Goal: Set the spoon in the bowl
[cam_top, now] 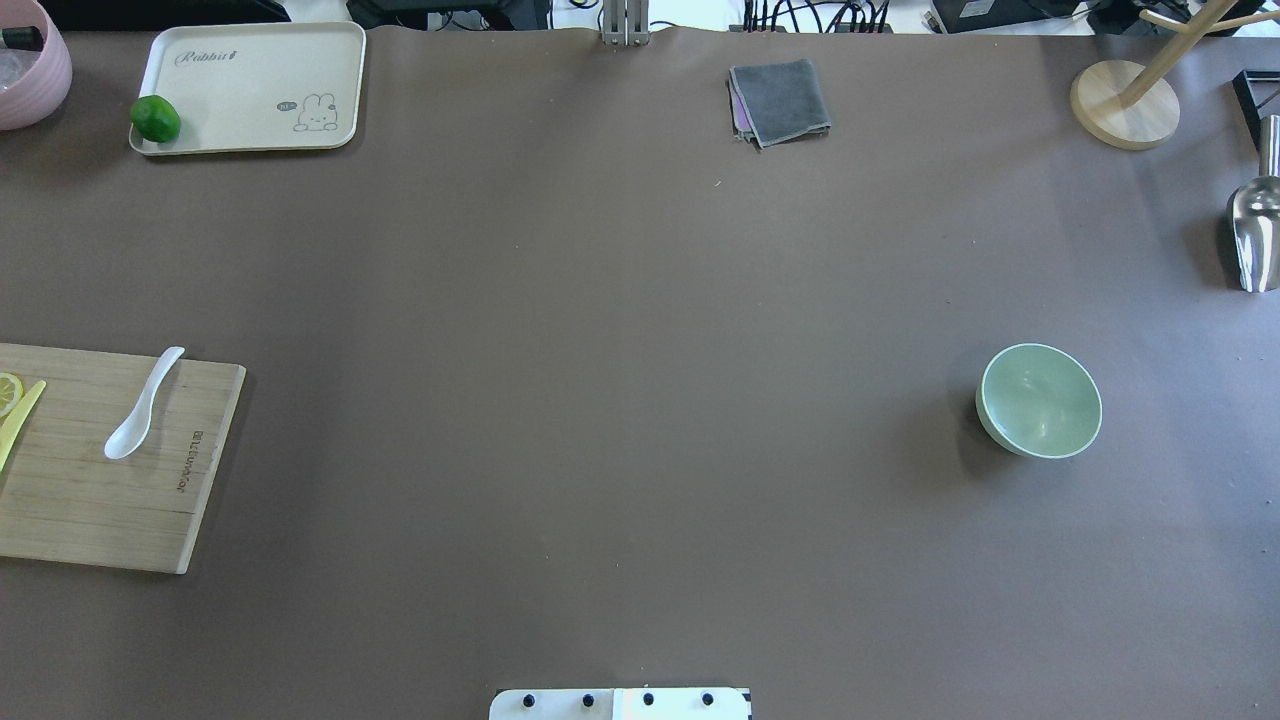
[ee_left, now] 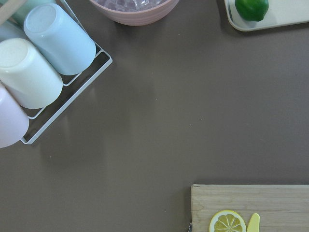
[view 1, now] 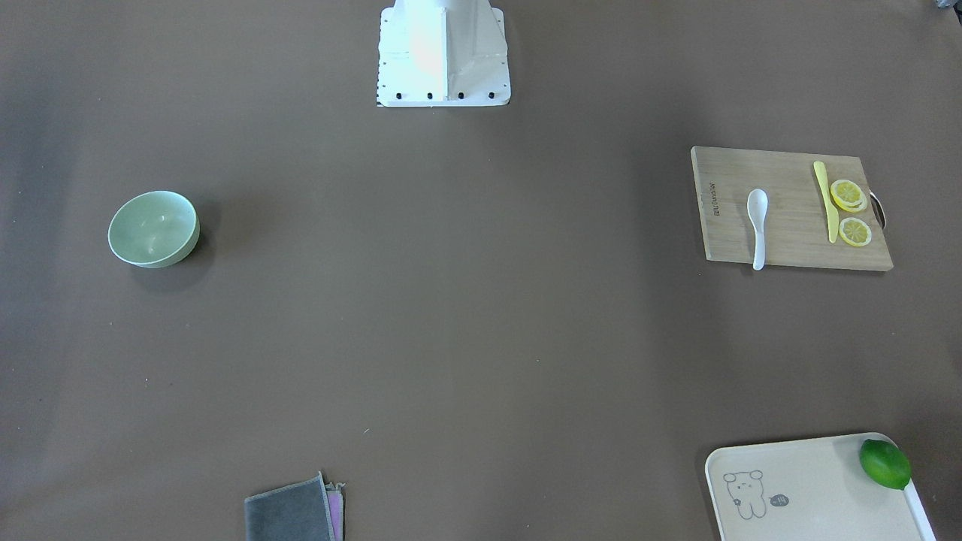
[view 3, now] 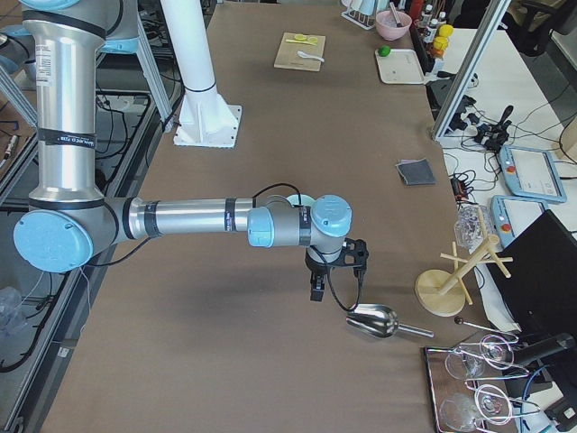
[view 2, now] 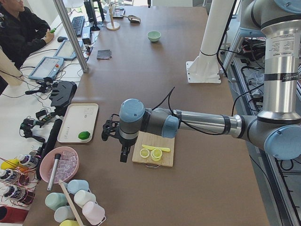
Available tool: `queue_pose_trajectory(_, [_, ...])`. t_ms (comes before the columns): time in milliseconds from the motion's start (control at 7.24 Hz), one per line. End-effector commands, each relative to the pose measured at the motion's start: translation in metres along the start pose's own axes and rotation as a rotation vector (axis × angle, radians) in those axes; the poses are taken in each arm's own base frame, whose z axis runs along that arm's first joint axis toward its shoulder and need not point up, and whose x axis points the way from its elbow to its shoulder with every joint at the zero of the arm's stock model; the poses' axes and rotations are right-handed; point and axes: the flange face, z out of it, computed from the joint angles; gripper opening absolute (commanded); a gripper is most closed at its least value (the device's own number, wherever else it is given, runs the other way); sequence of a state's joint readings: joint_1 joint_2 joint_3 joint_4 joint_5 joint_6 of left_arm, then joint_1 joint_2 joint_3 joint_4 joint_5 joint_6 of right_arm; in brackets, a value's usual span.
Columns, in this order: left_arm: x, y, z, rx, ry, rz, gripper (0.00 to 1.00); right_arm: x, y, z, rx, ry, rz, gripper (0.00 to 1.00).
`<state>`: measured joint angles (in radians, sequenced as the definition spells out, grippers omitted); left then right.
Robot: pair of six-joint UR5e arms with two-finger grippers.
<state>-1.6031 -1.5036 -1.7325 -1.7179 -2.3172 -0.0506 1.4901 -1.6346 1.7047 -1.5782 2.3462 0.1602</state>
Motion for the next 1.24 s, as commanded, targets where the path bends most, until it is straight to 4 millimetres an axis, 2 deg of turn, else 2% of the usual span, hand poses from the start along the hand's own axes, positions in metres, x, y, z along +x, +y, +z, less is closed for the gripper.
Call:
queue_pose_trajectory(0, [0.0014,-0.0024,-0.0014,0.004,-0.001,0.004,0.98,-0.0052,-0.0031,-0.0041,0.009,-0.004,-0.009,1.00])
queue_pose_trajectory(553, [0.0026,-0.0046,-0.0015,0.004,0.000,0.004,0.98,-0.0030,-0.0037,-0.0018,0.004,-0.003,-0.007,1.00])
queue_pose_trajectory(967, [0.0107,-0.0077,0.0007,0.004,0.004,0.025,0.98,-0.0088,-0.0077,-0.0070,0.016,-0.005,-0.017,1.00])
queue_pose_trajectory(1105, [0.0097,-0.0082,0.0008,0.005,0.003,0.024,0.98,-0.0035,-0.0081,-0.0014,0.003,-0.004,-0.006,1.00])
